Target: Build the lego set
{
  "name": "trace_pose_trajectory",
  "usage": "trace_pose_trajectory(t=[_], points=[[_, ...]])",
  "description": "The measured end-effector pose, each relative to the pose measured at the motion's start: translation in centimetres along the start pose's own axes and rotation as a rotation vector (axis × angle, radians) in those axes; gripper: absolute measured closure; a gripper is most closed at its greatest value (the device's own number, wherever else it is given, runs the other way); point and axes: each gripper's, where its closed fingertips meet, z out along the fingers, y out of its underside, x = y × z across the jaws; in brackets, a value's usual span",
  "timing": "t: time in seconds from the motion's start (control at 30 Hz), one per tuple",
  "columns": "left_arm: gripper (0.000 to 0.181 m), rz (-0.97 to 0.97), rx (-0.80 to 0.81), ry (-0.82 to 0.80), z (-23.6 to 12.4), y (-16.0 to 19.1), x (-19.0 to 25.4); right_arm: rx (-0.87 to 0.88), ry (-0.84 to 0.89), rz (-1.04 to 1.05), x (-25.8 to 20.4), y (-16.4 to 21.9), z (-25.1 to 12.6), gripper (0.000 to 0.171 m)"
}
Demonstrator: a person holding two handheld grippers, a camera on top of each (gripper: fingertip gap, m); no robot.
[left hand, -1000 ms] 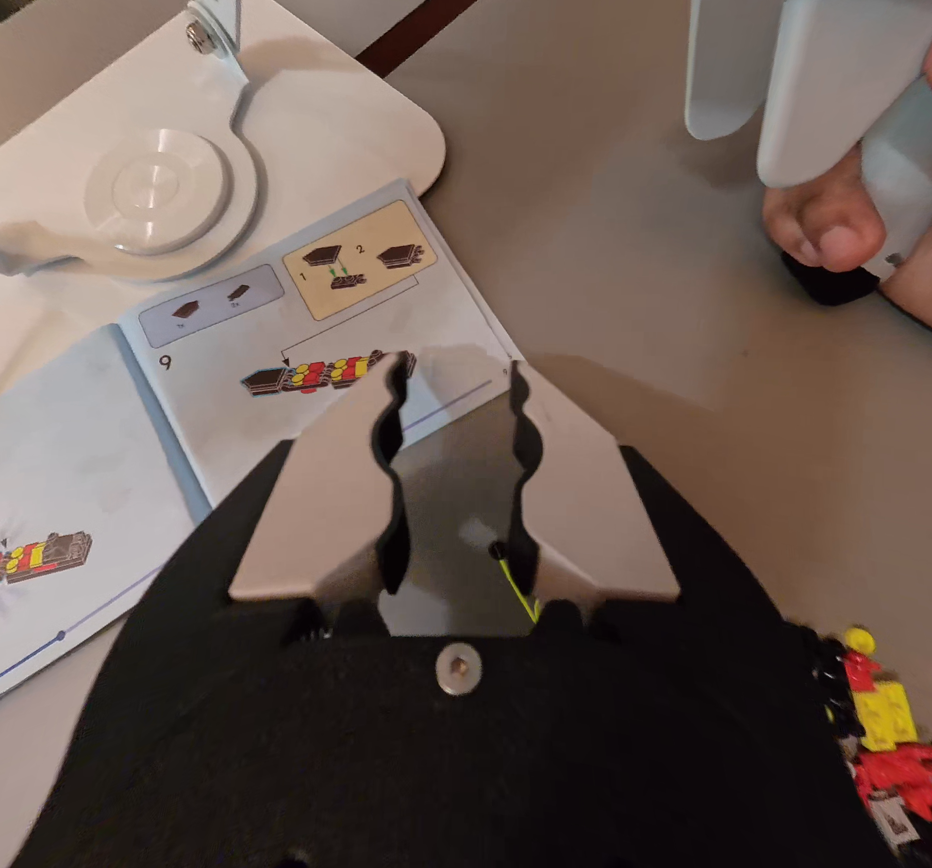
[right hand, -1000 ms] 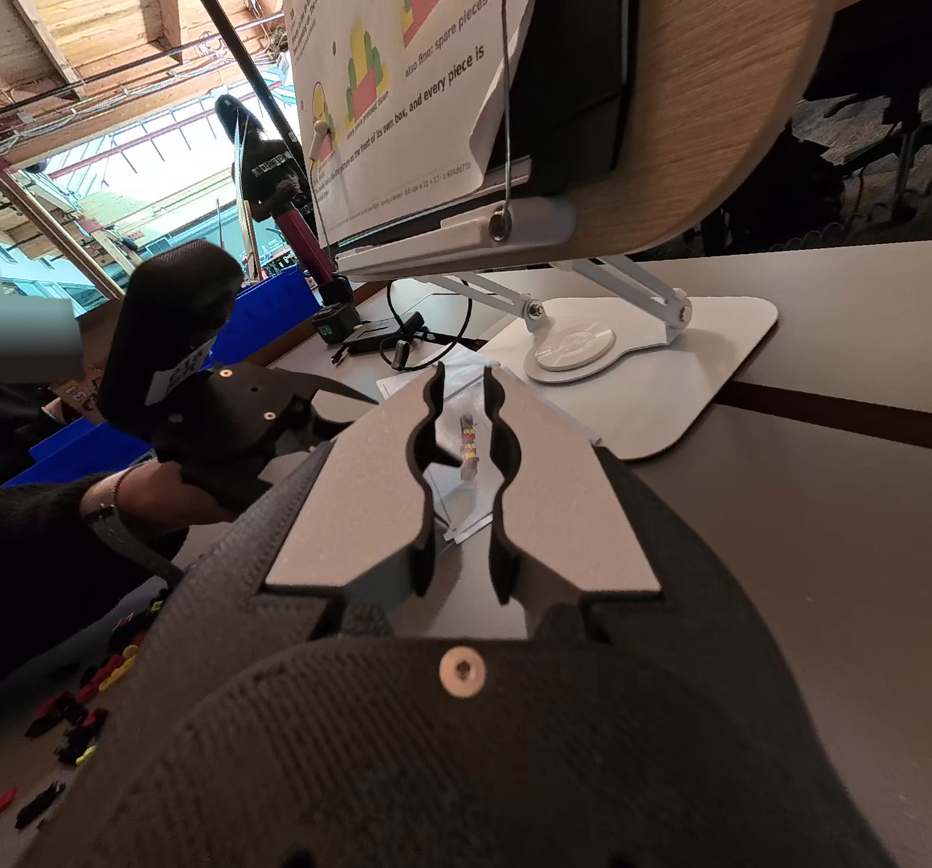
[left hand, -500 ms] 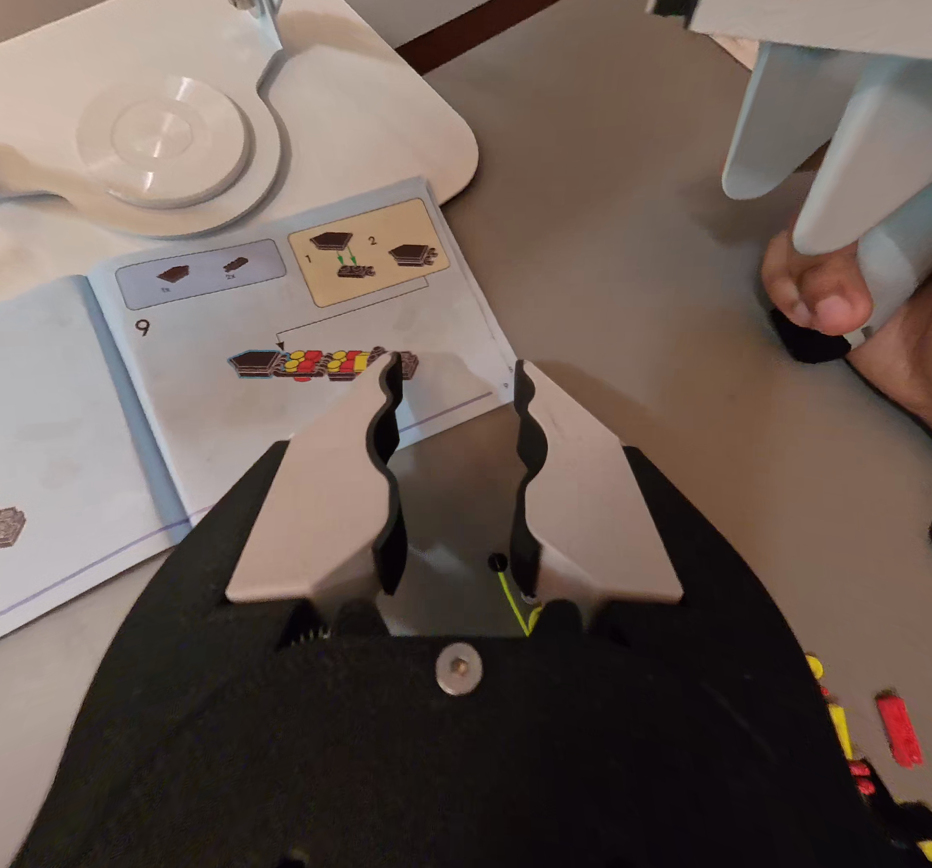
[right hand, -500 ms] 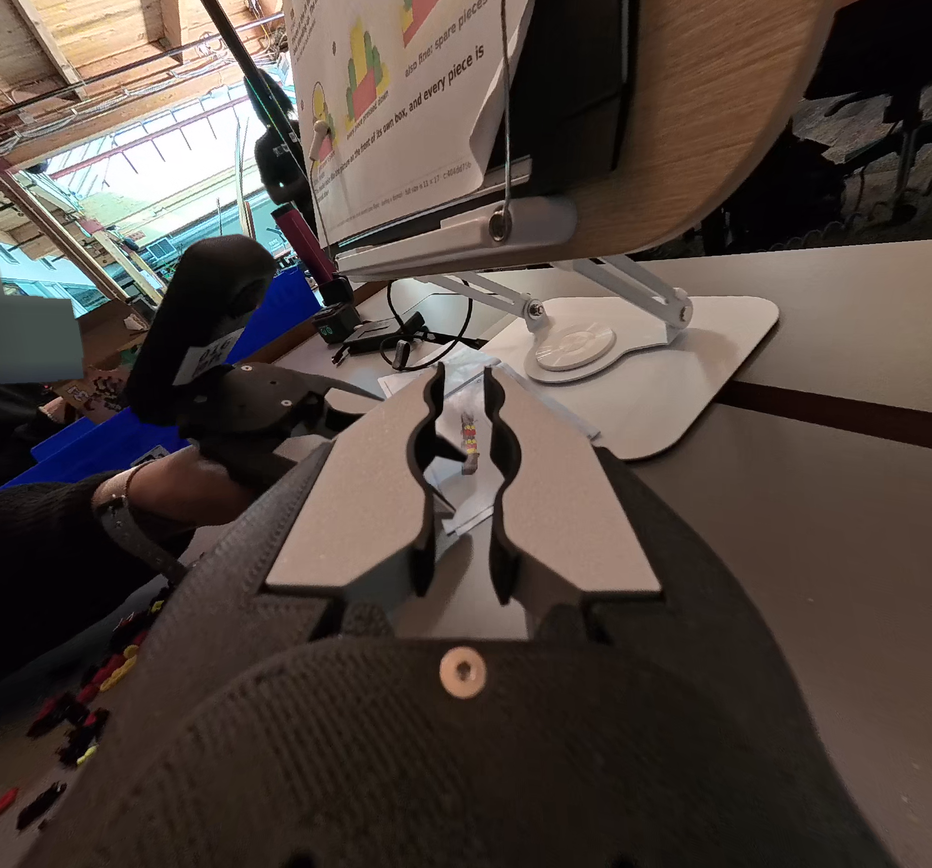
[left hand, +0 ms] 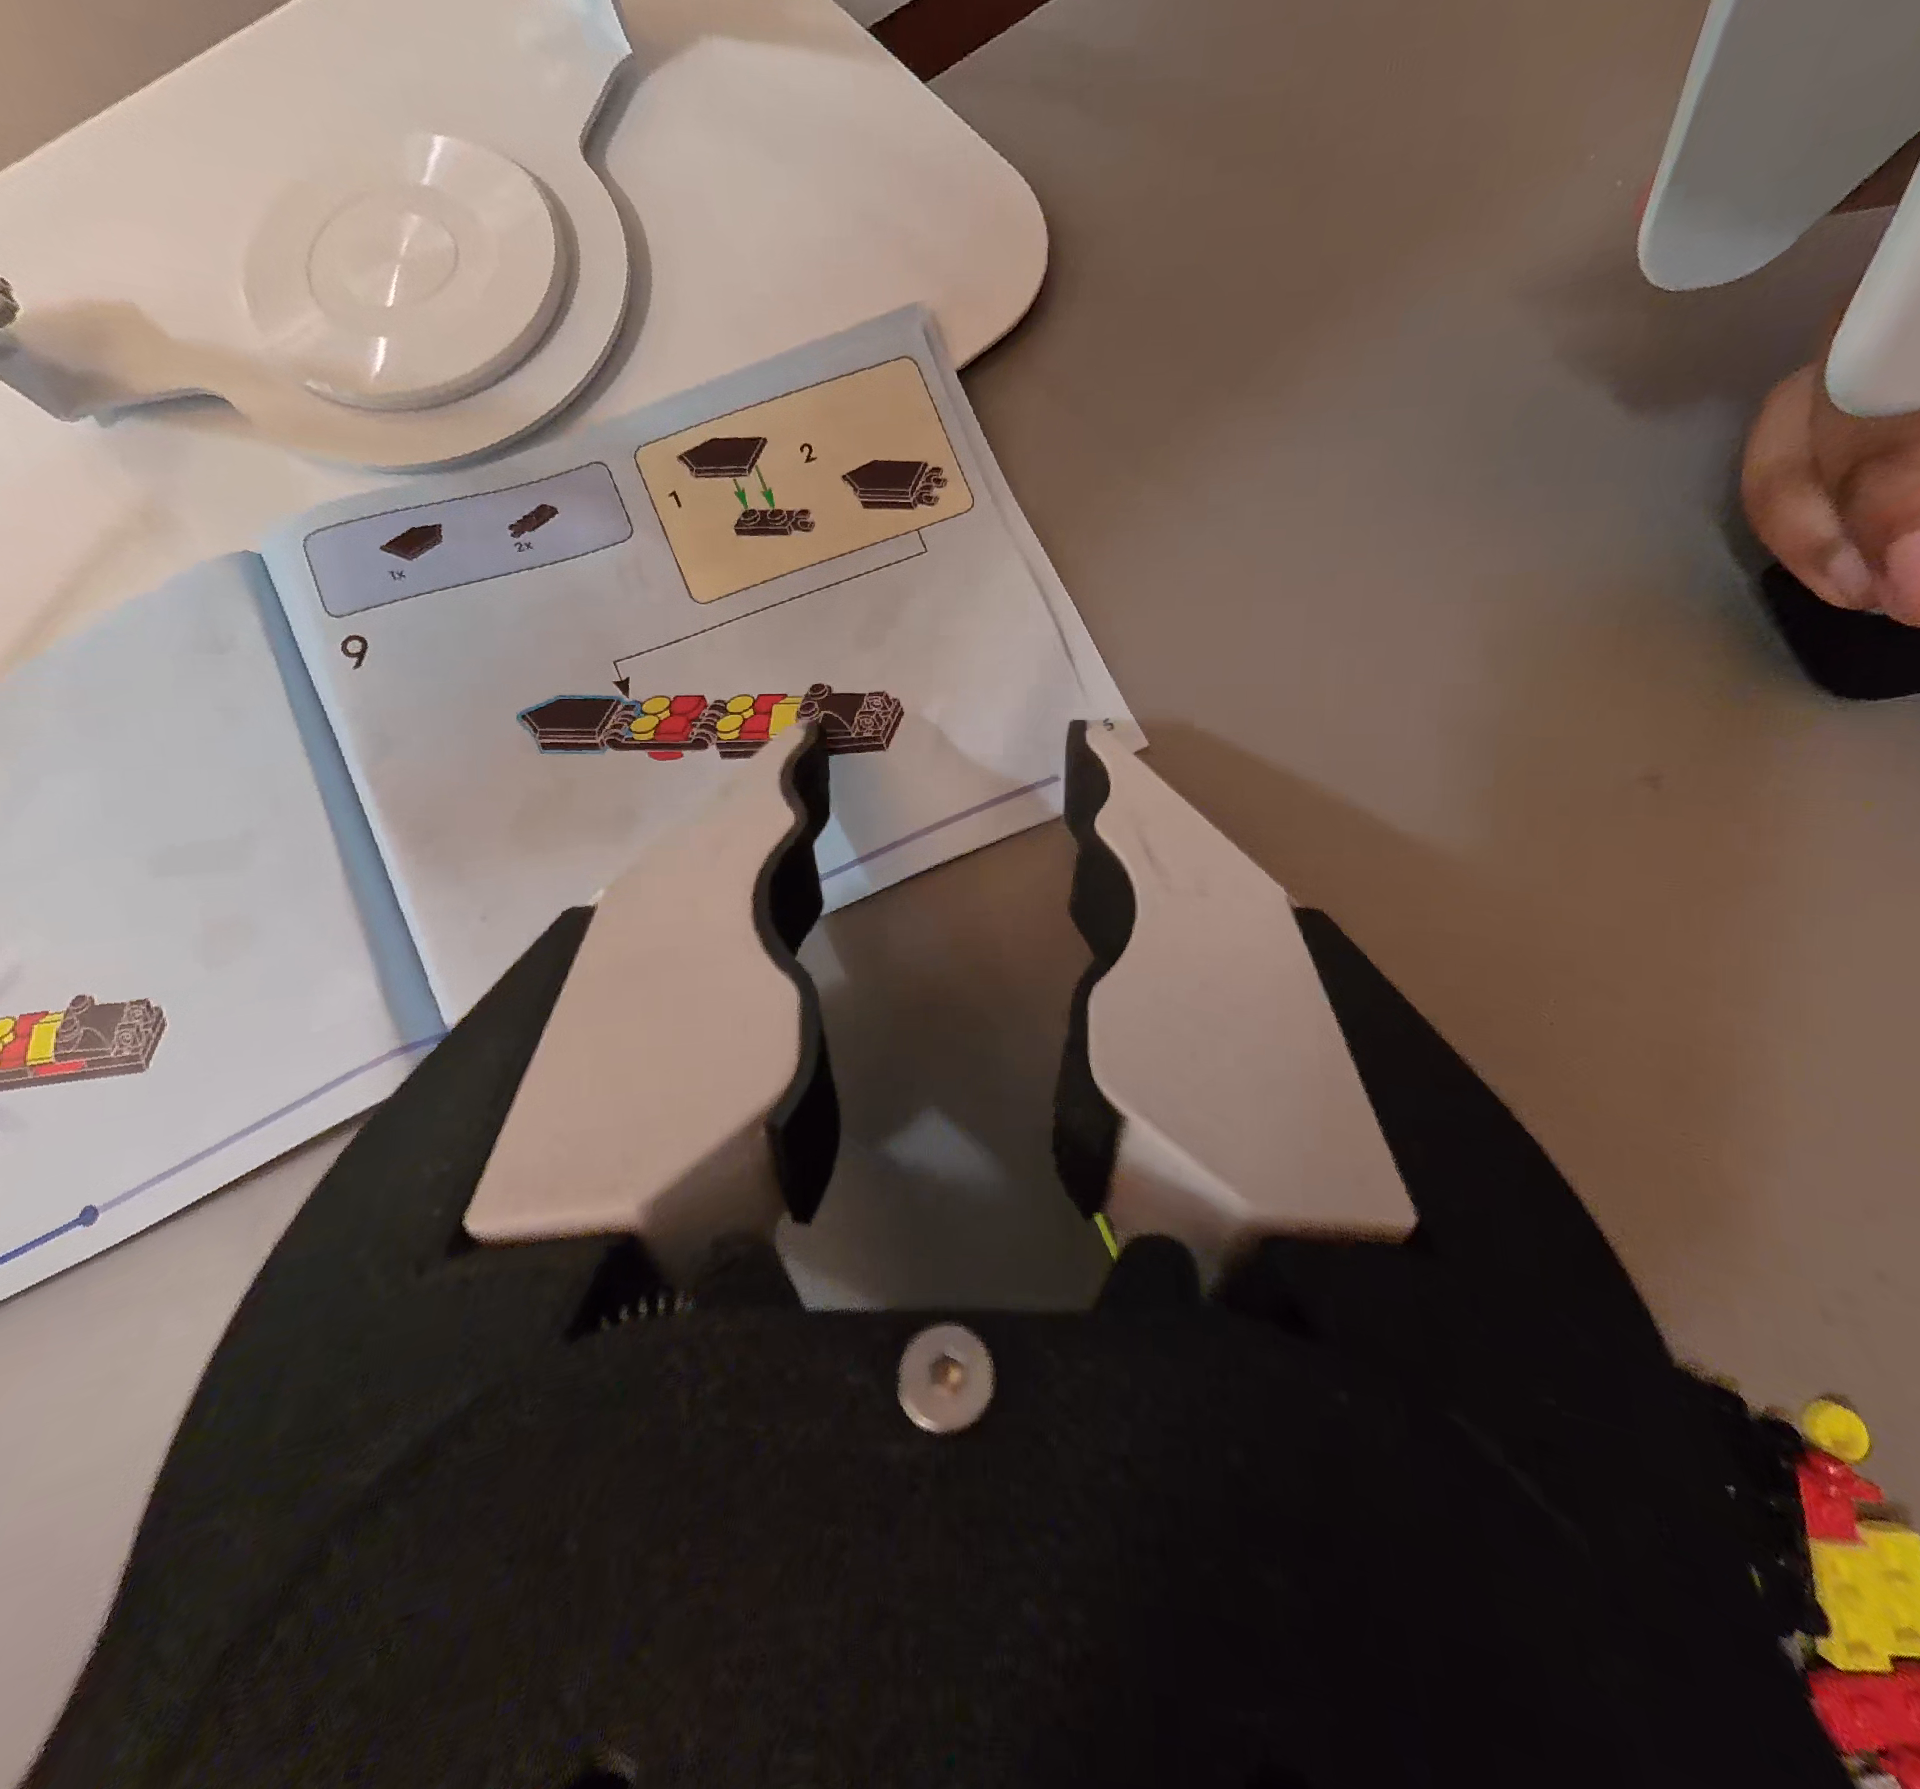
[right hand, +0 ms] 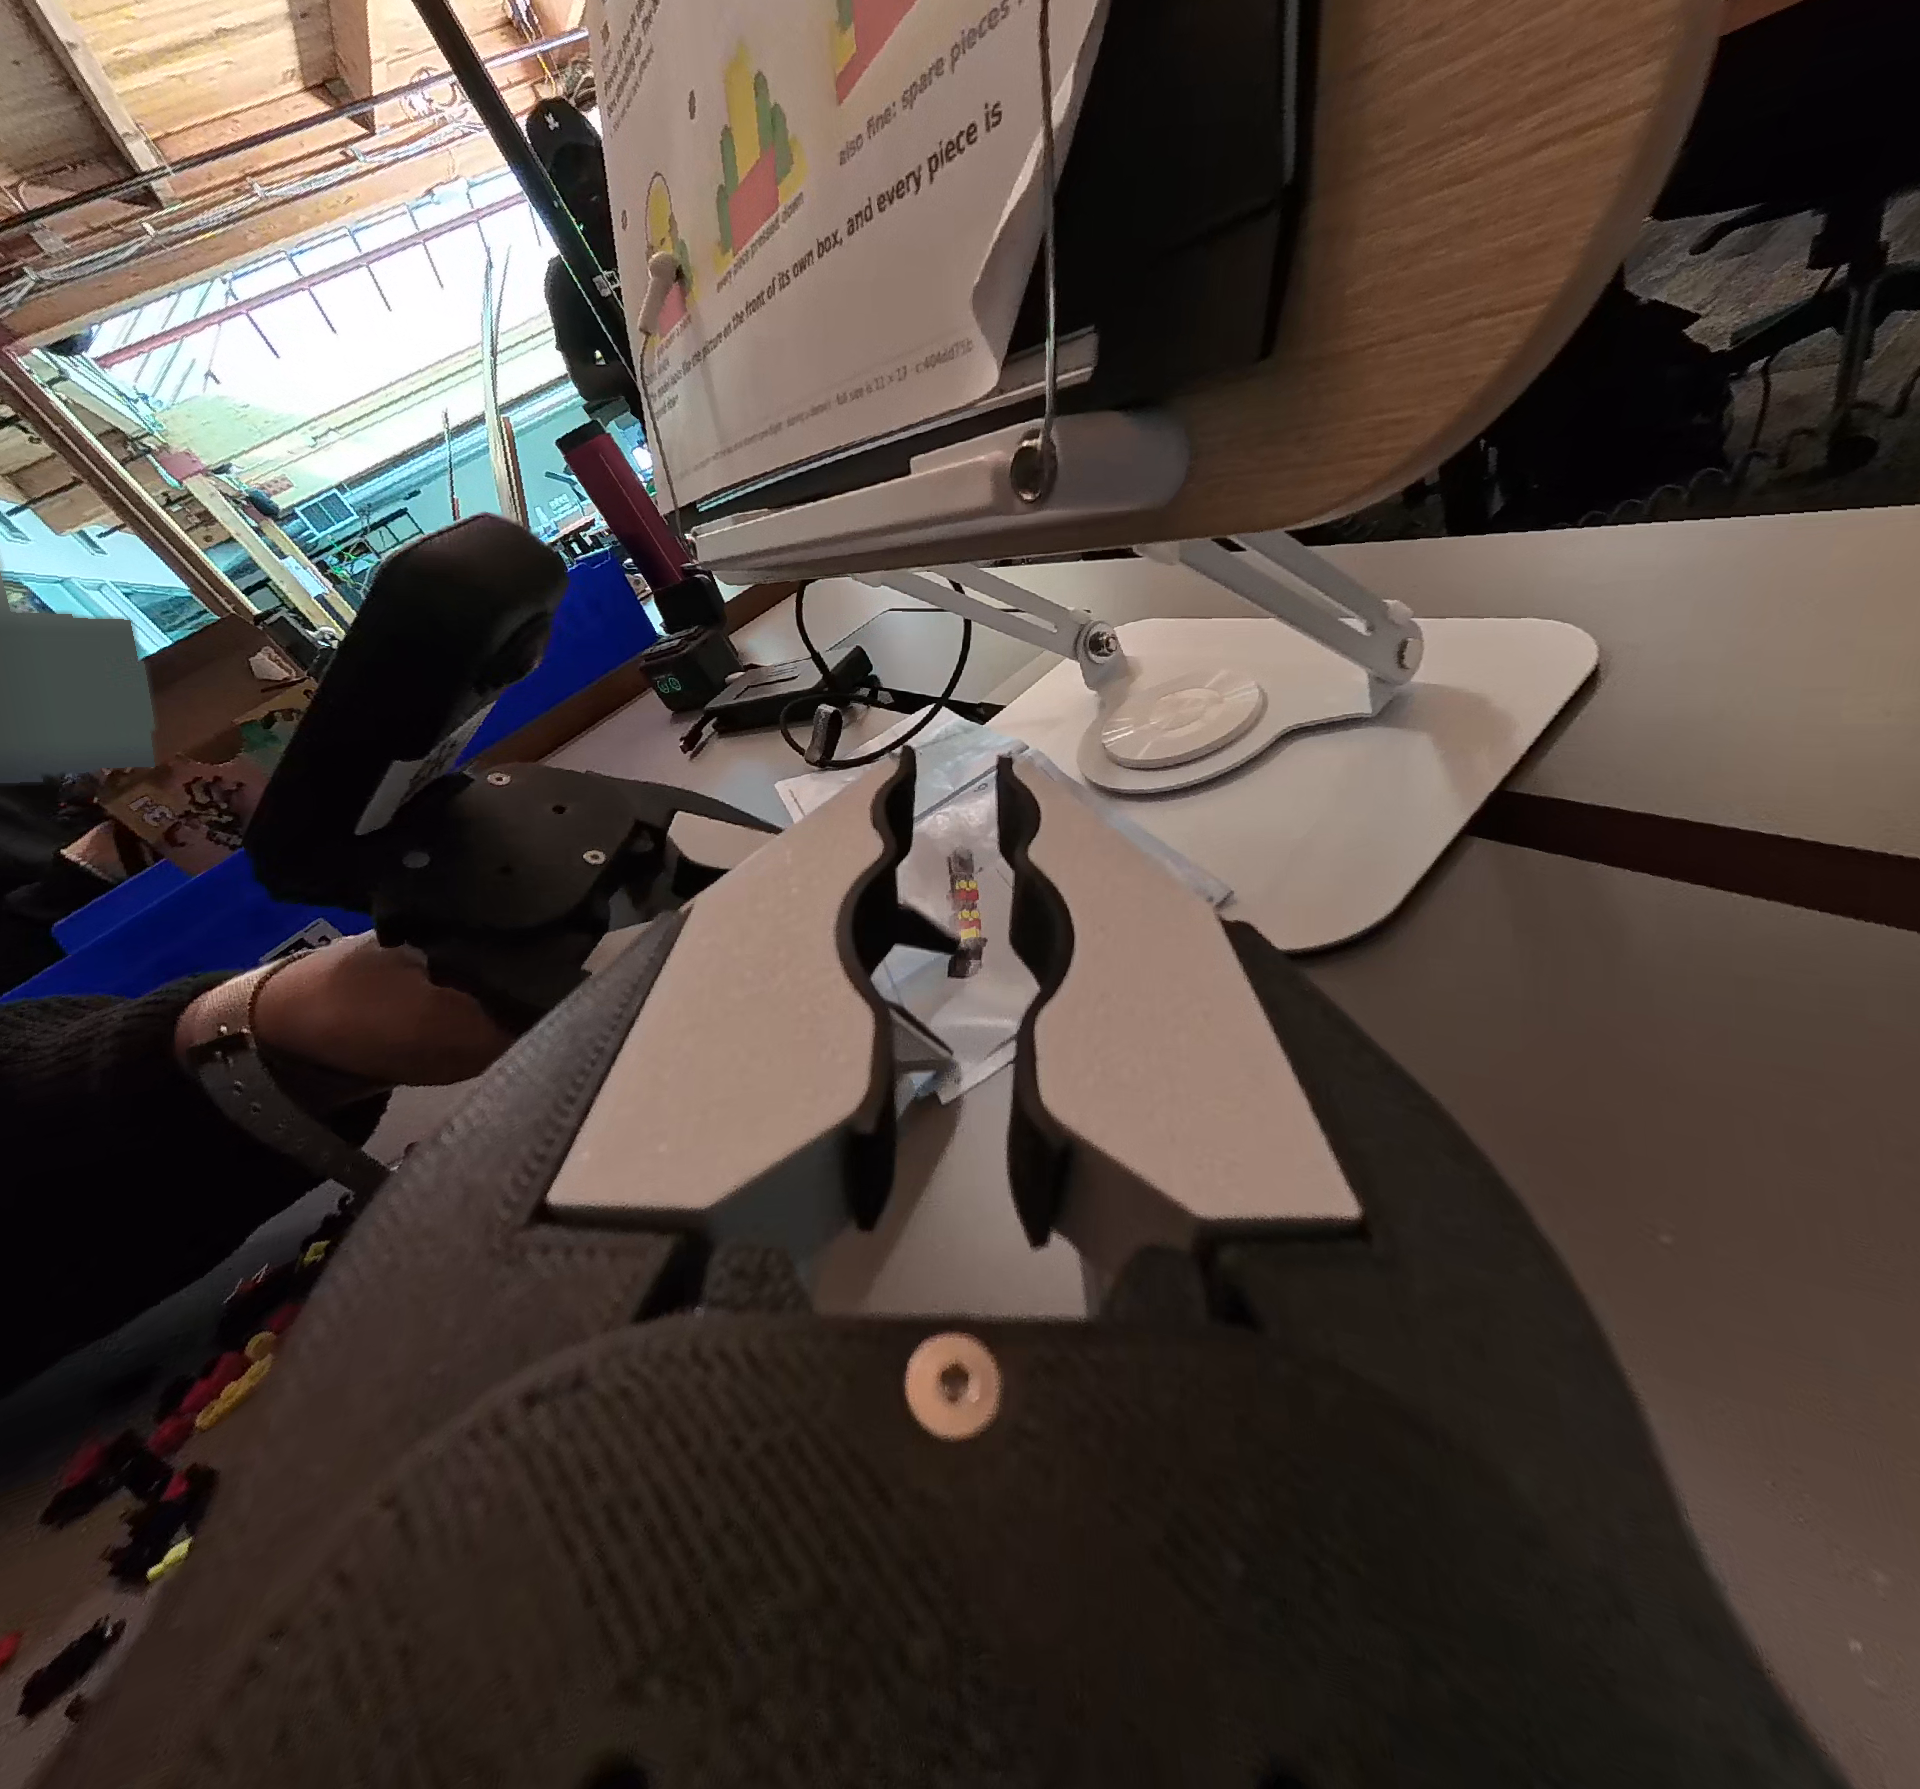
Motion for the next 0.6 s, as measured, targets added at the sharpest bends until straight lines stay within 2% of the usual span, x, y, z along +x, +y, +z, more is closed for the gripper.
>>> trace_pose_trajectory(t=[0.03, 0.17, 0.23, 0.4, 0.53, 0.6], points=[[0.138, 0.0, 0.003, -0.004, 0.0, 0.0, -0.04, 0.0, 0.0, 0.0, 0.0, 0.0, 0.0, 0.157], [0.143, 0.005, 0.007, -0.022, 0.01, 0.01, -0.39, 0.001, 0.001, -0.001, 0.0, -0.01, -0.01, 0.157], [0.155, 0.002, 0.009, -0.023, -0.01, 0.01, -0.47, 0.0, 0.001, -0.001, 0.0, 0.0, 0.0, 0.157], [0.158, 0.017, 0.006, -0.027, -0.01, 0.04, -0.38, -0.001, 0.0, 0.002, 0.03, 0.01, 0.01, 0.157], [0.176, 0.039, -0.004, -0.034, -0.07, 0.15, -0.24, -0.001, 0.0, 0.002, 0.04, 0.02, 0.02, 0.157], [0.179, 0.056, -0.01, -0.045, -0.09, 0.2, -0.31, -0.001, 0.0, 0.003, 0.03, 0.02, 0.01, 0.157]])
